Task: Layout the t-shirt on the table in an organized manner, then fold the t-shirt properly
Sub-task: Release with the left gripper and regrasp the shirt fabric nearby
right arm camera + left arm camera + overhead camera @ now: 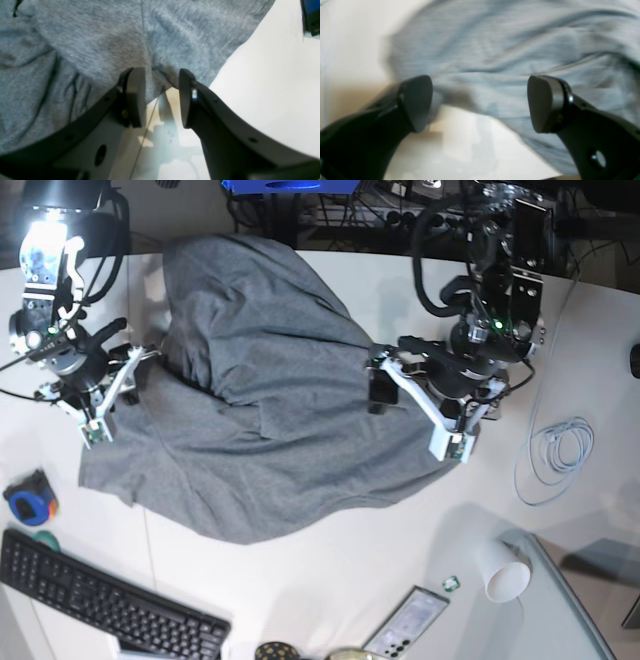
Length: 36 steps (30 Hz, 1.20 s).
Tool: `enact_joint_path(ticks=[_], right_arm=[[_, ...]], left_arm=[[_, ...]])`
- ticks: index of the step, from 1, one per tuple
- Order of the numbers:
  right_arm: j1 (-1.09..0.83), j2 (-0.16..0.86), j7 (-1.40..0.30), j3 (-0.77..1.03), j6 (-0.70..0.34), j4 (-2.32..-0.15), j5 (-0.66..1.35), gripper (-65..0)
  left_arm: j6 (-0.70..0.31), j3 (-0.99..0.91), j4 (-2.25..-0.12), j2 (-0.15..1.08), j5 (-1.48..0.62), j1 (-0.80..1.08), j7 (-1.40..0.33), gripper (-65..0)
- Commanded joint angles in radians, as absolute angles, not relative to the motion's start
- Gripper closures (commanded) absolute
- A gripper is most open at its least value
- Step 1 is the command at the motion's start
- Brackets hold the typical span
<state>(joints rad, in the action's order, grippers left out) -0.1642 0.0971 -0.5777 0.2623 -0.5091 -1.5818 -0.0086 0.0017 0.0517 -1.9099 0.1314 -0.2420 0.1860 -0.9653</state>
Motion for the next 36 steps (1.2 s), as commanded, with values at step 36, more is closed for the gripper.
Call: enact_joint_path(ticks=[36], right_arm=[[0.407, 0.306, -0.249, 0.259, -0.440, -0.476, -0.005, -20.7]], left_arm=[[0.007, 0.283, -1.365, 0.298, -0.226, -0.054, -0.938, -34.9]])
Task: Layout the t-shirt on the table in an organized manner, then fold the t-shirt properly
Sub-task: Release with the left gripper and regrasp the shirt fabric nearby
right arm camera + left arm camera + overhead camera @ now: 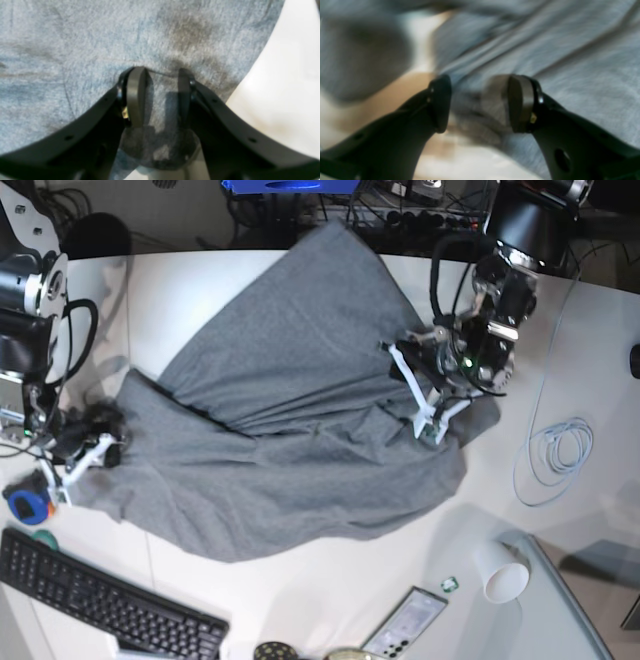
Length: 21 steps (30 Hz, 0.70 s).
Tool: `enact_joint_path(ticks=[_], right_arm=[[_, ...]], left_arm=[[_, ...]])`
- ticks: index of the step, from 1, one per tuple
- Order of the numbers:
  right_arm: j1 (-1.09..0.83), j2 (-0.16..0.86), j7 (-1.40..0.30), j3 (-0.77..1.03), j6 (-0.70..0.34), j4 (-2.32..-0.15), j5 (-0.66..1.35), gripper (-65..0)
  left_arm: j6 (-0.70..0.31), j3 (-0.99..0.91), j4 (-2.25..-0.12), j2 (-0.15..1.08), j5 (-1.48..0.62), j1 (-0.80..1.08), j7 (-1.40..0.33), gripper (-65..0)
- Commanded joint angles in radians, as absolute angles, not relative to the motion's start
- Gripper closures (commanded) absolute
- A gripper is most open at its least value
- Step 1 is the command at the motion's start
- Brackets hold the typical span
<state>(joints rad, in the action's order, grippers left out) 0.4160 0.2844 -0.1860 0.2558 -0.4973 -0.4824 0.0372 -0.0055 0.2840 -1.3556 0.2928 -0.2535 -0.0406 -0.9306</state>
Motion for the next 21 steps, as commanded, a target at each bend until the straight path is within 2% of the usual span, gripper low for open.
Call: enact_joint_path(ticks=[1, 4, 10, 13, 16, 21], right_arm=[[0.383, 0.306, -0.249, 0.262, -0.435, -0.501, -0.005, -20.7], [0.289, 0.297, -0.280, 0.265, -0.433, -0.618, -0.001, -20.7], [0.073, 0.180, -0.441, 0.266, -0.432, -1.038, -0.004, -20.7], [0.028, 0.143, -0.479, 0.265, -0.407, -1.199, -0.005, -20.7], [0.018, 0.142, -0.522, 0.259, -0.348, -1.328, -0.005, -20.7], [0.018, 0.147, -0.593, 0.263, -0.346, -1.474, -0.005, -20.7]], left_arm=[[0.007, 0.283, -1.319, 0.300, -0.226, -0.087, -0.938, -34.7], [0.005, 0.283, -1.207, 0.288, -0.226, -0.171, -0.934, -34.7], [0.005, 0.308, -1.049, 0.219, -0.226, -0.318, -0.840, -34.7], [0.005, 0.344, -1.012, 0.191, -0.226, -0.384, -0.839, -34.7], [0.005, 0.346, -1.063, 0.189, -0.236, -0.404, -0.843, -34.6], [0.005, 0.344, -1.299, 0.231, -0.236, -0.334, -0.932, -34.6]])
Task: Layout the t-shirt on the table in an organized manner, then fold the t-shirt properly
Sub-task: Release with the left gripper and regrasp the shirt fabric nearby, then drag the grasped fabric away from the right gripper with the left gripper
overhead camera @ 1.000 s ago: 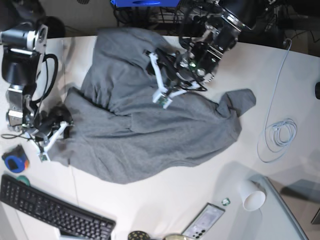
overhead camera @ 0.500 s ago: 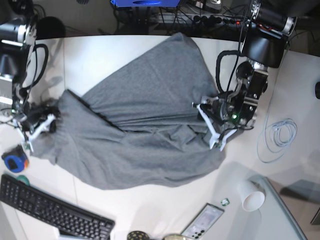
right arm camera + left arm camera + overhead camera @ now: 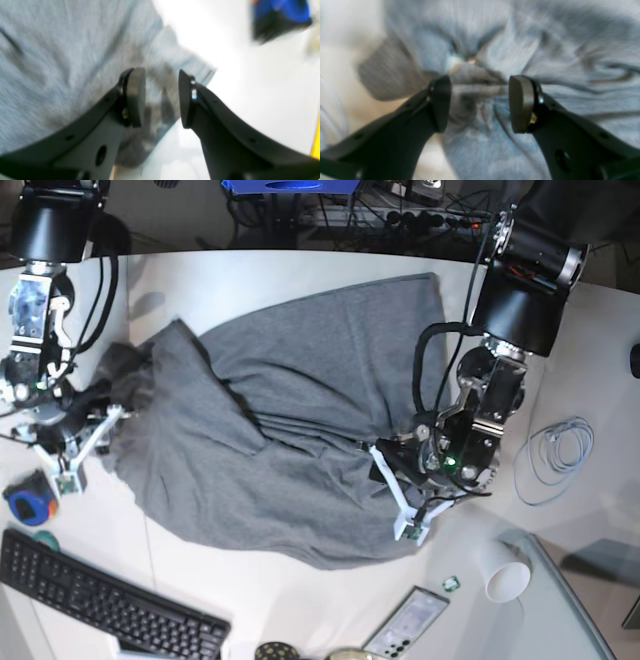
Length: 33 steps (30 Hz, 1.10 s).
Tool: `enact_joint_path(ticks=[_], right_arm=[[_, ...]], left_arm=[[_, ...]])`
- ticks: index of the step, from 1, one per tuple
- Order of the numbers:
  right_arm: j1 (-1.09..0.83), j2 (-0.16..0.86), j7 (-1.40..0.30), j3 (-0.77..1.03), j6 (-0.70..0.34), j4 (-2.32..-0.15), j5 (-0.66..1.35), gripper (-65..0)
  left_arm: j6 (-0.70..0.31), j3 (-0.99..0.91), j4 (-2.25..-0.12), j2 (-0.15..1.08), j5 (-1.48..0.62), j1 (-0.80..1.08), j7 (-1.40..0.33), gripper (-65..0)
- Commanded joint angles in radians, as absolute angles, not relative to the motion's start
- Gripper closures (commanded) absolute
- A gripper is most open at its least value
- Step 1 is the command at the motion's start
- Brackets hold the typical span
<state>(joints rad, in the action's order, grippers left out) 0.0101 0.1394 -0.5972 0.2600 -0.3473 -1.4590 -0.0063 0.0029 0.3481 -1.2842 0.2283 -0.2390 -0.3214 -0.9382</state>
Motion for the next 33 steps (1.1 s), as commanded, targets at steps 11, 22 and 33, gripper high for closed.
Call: enact_joint_path(ticks=[11, 22, 33], right_arm=[[0.130, 0.197, -0.493, 0.257, -0.346, -1.184, -0.005, -20.7], [0.331, 0.272, -0.209, 0.257, -0.337, -0.673, -0.005, -20.7], [0.220, 0.280, -0.206, 0.257, -0.338, -0.763, -0.005, -20.7]], left_arm=[[0.005, 0.358, -1.675, 0.101, -0.226, 0.047, -1.053, -34.6], [0.005, 0.351, -1.549, 0.285, -0.225, 0.157, -1.007, -34.4], [0.005, 0.344, -1.514, 0.499, -0.226, 0.077, -1.004, -34.4]])
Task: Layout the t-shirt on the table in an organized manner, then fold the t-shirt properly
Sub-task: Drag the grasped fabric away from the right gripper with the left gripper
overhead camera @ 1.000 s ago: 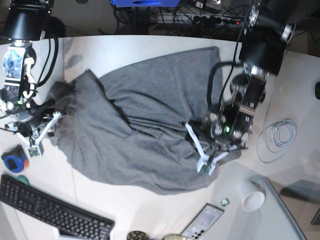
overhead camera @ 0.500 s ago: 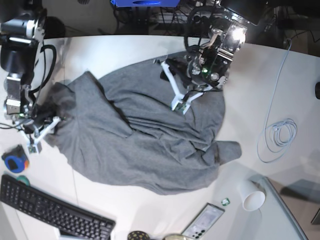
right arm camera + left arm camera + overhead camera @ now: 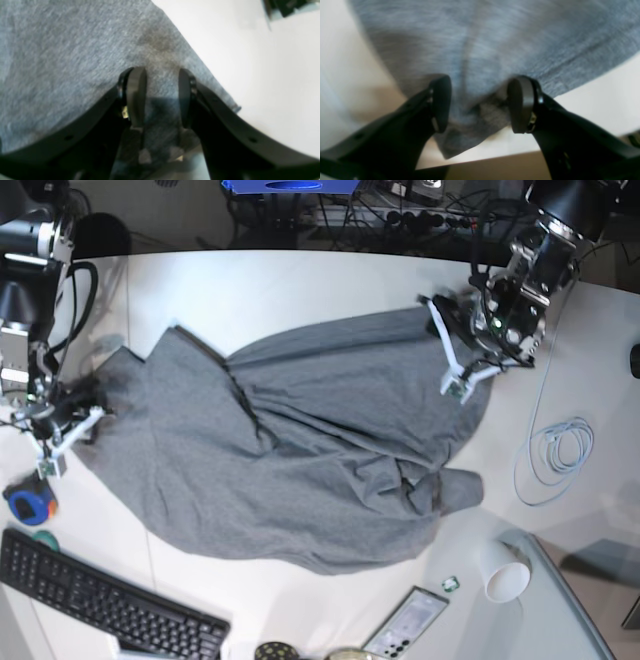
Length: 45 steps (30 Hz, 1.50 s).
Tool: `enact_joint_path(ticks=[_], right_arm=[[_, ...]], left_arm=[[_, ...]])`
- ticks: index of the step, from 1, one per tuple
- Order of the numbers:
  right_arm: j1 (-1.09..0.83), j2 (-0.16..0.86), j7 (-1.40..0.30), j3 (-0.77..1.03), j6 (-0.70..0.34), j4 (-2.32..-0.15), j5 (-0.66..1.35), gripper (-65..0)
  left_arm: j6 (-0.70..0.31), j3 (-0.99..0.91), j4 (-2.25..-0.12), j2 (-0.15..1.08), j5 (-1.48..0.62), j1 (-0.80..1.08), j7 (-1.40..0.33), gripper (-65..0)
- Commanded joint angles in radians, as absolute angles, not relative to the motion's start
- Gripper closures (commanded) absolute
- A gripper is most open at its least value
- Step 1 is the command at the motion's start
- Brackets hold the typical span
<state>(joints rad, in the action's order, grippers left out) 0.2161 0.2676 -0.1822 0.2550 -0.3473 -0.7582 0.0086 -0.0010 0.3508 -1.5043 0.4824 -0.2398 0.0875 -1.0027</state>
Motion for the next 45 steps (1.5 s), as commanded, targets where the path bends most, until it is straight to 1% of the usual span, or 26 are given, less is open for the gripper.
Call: enact_joint_path(ticks=[1, 4, 7, 12, 15, 17, 22, 24, 27, 32, 35, 37, 40, 45], right_arm=[[0.199, 0.278, -0.208, 0.257, -0.338, -0.792, -0.005, -20.7], [0.159, 0.278, -0.252, 0.259, -0.338, -0.863, -0.005, -20.7], [0.139, 0.278, -0.280, 0.259, -0.338, -0.889, -0.005, -20.7], [0.133, 0.286, -0.282, 0.259, -0.338, -0.900, -0.005, -20.7], [0.137, 0.288, -0.280, 0.259, -0.338, -0.915, -0.005, -20.7], [0.133, 0.288, -0.282, 0.262, -0.340, -0.967, -0.005, -20.7], [0.082, 0.288, -0.286, 0.259, -0.343, -1.130, -0.005, -20.7], [0.065, 0.288, -0.315, 0.259, -0.343, -1.184, -0.005, -20.7], [0.054, 0.285, -0.380, 0.259, -0.344, -1.230, -0.005, -20.7], [0.051, 0.285, -0.389, 0.259, -0.344, -1.231, -0.005, -20.7], [0.042, 0.282, -0.389, 0.259, -0.344, -1.218, -0.005, -20.7], [0.039, 0.282, -0.389, 0.259, -0.344, -1.207, -0.005, -20.7], [0.045, 0.282, -0.387, 0.259, -0.344, -1.170, -0.005, -20.7], [0.125, 0.286, -0.381, 0.259, -0.344, -0.997, -0.005, -20.7]], left_arm=[[0.005, 0.344, -1.492, 0.509, -0.226, 0.056, -1.004, -34.4], [0.005, 0.344, -1.409, 0.522, -0.226, -0.028, -1.004, -34.4], [0.005, 0.349, -1.346, 0.535, -0.226, -0.107, -1.003, -34.4], [0.005, 0.348, -1.254, 0.536, -0.225, -0.236, -0.918, -34.4], [0.005, 0.348, -1.257, 0.527, -0.234, -0.291, -0.924, -34.4], [0.005, 0.344, -1.313, 0.526, -0.236, -0.298, -0.941, -34.4], [0.005, 0.344, -1.557, 0.504, -0.236, -0.278, -1.086, -34.4], [0.005, 0.344, -1.644, 0.495, -0.236, -0.249, -1.144, -34.4], [0.005, 0.344, -1.692, 0.450, -0.237, -0.176, -1.150, -34.4], [0.005, 0.355, -1.699, 0.271, -0.236, -0.070, -1.145, -34.4], [0.005, 0.358, -1.695, 0.194, -0.226, -0.019, -1.076, -34.4], [0.005, 0.358, -1.669, 0.180, -0.226, -0.004, -1.023, -34.4], [0.005, 0.357, -1.581, 0.177, -0.231, -0.007, -1.004, -34.4], [0.005, 0.363, -1.440, 0.183, -0.226, -0.010, -0.954, -34.4]])
